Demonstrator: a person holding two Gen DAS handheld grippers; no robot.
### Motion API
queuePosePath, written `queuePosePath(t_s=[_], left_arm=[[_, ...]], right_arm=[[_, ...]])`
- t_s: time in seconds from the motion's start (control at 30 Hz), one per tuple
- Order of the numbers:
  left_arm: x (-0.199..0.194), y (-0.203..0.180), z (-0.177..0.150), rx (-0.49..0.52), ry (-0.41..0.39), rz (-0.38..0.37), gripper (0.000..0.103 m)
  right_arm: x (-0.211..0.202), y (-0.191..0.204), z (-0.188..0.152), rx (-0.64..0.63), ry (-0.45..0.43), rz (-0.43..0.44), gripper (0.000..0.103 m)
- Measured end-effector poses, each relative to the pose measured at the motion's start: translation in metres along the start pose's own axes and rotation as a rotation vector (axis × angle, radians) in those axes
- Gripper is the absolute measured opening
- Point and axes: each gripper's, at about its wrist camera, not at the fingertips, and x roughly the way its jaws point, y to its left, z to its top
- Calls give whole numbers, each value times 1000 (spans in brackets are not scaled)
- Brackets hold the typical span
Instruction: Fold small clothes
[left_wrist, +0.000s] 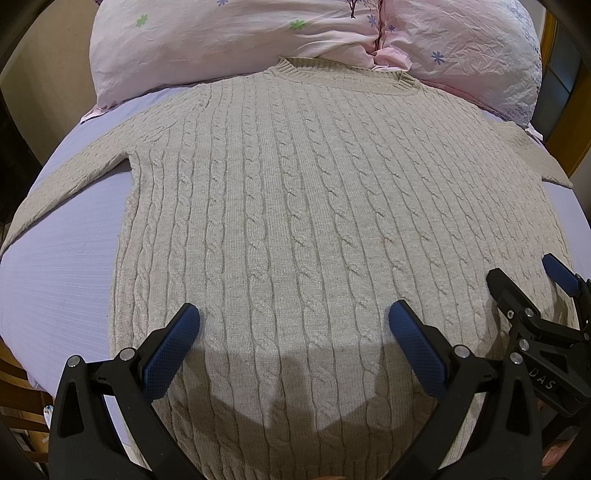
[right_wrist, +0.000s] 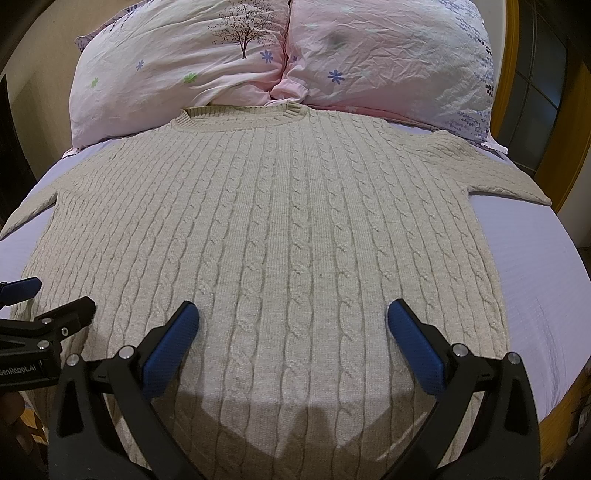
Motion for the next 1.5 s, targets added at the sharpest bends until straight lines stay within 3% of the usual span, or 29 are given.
queuePosePath(t_s=[0.6,0.63,0.7,0.73,0.77,0.83,0.9,0.97,1.0,1.03,1.1,1.2,1.37,1.5], left_arm=[[1,0,1,12,6,-1,102],[1,0,2,19,6,-4,102],[0,-2,6,34,4,-11,102],[1,-2,8,43,-1,-20,102],[2,-1,10,51,-3,-29,102],[3,2,15,56,-11,-57,102],[3,9,17,49,-27,-107,102],[-1,20,27,20,-76,-175,102],[-4,24,30,12,-98,-182,102],[-9,31,35,1,-152,-186,102],[-18,38,40,-13,-239,-171,102],[-27,56,50,-47,-351,-118,102],[-30,100,53,-197,-467,-136,102],[-26,127,55,-290,-498,-99,102]], right_arm=[[8,-3,8,-35,36,30,101],[2,-12,14,-24,6,34,101],[-10,-39,30,11,-80,3,101],[-24,-74,47,73,-176,-62,101],[-26,-89,55,102,-191,-85,101],[-27,-156,83,243,-190,-151,101],[-22,-200,96,346,-178,-164,101],[-7,-268,109,516,-175,-148,99],[-2,-285,111,559,-171,-144,86],[12,-321,116,658,-141,-148,64],[31,-361,118,792,-95,-165,38],[55,-404,119,933,-55,-186,37],[80,-435,117,1041,-18,-238,37],[99,-445,114,1108,-35,-232,29]])
